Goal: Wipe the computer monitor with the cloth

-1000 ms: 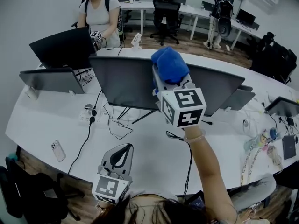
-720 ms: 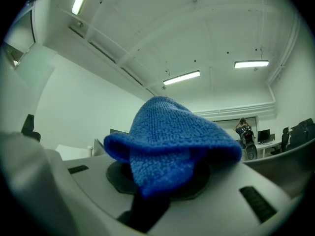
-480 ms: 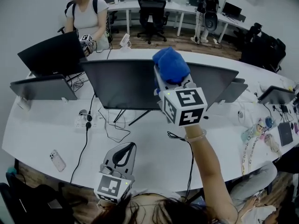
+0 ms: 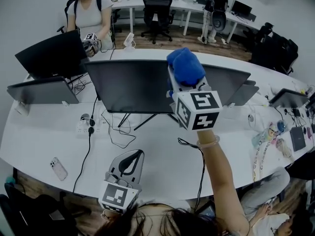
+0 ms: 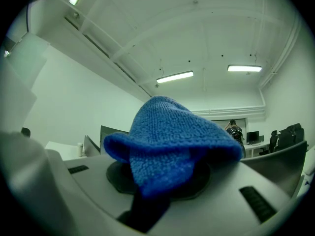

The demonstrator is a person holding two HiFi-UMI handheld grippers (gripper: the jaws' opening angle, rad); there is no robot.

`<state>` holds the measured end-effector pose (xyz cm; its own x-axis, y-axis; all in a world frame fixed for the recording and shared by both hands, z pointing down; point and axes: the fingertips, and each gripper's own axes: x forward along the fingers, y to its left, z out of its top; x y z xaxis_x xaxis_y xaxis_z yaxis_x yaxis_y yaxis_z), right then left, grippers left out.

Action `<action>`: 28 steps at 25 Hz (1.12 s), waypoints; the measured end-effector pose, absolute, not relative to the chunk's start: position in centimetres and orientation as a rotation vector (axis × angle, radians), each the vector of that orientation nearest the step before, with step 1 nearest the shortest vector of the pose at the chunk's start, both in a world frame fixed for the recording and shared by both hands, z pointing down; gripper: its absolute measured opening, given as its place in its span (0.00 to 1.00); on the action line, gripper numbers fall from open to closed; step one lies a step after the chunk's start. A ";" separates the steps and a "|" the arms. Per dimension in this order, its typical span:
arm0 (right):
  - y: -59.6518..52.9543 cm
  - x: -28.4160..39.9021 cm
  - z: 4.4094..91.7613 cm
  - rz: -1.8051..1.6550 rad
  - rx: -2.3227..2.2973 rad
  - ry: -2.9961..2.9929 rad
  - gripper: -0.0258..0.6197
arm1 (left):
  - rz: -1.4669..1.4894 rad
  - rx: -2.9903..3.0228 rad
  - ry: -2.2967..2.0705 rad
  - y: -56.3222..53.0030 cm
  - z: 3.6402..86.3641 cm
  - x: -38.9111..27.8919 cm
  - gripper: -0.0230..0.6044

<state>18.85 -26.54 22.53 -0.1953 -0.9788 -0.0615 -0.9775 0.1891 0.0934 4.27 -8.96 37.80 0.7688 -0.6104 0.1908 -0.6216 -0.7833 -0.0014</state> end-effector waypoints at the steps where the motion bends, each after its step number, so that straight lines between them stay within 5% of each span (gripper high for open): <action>1: -26.6 18.9 22.5 -0.174 1.984 -2.414 0.19 | 0.279 2.891 -1.015 -9.0 37.8 4.4 0.05; 28: -25.3 22.5 22.4 -0.156 1.917 -2.463 0.19 | 0.255 2.894 -1.048 -7.4 37.7 9.6 0.05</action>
